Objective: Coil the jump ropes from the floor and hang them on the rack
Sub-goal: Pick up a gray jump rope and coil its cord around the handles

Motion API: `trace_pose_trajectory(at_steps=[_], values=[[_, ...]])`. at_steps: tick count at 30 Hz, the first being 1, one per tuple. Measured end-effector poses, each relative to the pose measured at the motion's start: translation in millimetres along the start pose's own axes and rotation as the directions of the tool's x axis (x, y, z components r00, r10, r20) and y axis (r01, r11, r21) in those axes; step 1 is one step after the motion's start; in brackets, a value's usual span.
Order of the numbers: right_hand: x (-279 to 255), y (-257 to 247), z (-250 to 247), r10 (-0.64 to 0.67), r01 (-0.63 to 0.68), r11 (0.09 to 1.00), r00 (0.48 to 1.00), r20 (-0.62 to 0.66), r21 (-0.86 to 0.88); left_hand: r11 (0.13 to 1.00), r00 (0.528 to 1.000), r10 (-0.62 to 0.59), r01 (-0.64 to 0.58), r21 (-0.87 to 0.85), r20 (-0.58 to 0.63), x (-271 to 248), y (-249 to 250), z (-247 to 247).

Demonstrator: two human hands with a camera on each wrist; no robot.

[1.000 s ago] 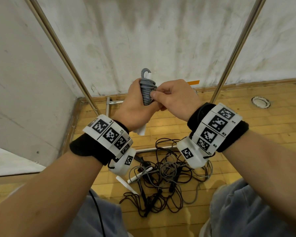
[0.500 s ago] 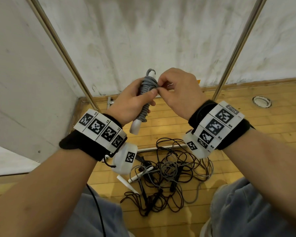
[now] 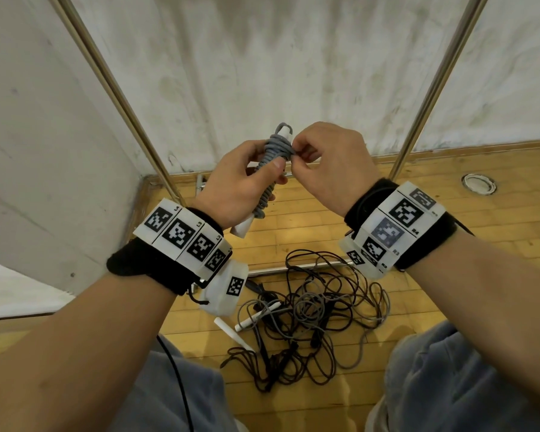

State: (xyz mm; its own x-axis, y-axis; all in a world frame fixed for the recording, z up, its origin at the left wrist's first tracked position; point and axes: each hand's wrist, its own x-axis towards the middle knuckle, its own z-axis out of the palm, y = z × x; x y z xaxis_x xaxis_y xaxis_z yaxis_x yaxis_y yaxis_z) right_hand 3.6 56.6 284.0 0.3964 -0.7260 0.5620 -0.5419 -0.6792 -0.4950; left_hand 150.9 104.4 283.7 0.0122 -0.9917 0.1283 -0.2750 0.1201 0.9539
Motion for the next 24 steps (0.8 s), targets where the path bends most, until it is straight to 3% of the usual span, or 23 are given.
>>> trace_pose_trajectory(at_steps=[7,11,15,24], values=[[-0.1,-10.0,-0.1,-0.016,0.017,1.0,0.994,-0.105,0.012,0.993,0.998,-0.035,0.029,-0.118,-0.045,-1.7,4.6,2.4],[-3.8,-8.3,1.9,0.026,-0.017,0.998,0.991,-0.131,0.067,0.996,0.996,0.017,-0.024,-0.082,-0.087,-4.7,5.0,4.6],[-5.5,-6.5,0.8,0.027,-0.017,0.995,0.995,-0.096,0.103,0.996,0.99,0.084,-0.085,-0.008,-0.116,-4.6,2.9,4.0],[-2.0,-9.4,3.7,0.046,-0.044,0.998,0.998,-0.047,0.05,0.996,0.995,0.081,-0.08,0.03,-0.058,-3.1,-3.0,2.0]])
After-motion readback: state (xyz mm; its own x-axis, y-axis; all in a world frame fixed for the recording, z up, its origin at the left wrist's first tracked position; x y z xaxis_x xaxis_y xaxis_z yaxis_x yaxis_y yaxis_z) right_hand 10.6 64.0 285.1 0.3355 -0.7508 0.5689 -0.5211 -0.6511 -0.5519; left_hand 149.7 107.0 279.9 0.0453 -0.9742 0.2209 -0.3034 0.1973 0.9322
